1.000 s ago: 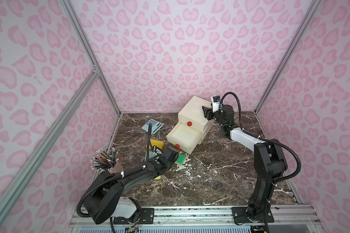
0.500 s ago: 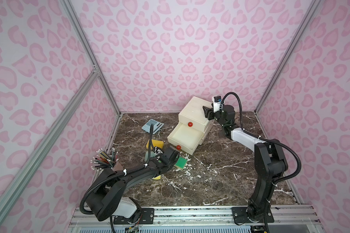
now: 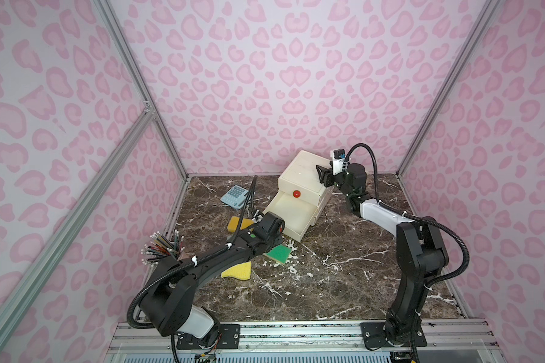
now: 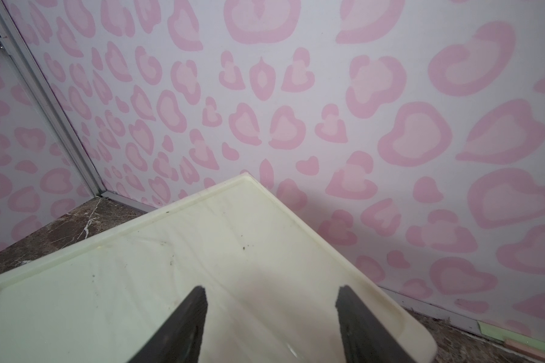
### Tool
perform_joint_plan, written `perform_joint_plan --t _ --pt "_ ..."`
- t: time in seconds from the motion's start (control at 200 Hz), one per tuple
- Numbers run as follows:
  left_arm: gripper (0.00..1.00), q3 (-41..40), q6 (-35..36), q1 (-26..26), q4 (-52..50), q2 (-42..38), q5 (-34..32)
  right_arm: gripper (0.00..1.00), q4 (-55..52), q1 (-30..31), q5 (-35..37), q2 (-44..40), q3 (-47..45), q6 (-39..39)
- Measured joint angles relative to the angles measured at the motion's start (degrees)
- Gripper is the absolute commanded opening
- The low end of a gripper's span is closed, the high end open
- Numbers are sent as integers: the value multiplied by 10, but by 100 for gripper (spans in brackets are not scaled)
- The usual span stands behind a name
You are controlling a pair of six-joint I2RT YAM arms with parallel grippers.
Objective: Take the sponge out of the drawer
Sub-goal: Adjust the storage box at the center of the board, then adjust the sponge at the center of the board.
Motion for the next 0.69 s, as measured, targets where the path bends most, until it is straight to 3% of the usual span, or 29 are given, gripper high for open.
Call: perform_joint_plan --t 0.375,0.695 --pt "41 -23 231 77 -46 -16 124 67 -4 -7 0 0 2 8" --pt "43 -25 317 115 -7 33 192 67 -20 -8 3 3 13 2"
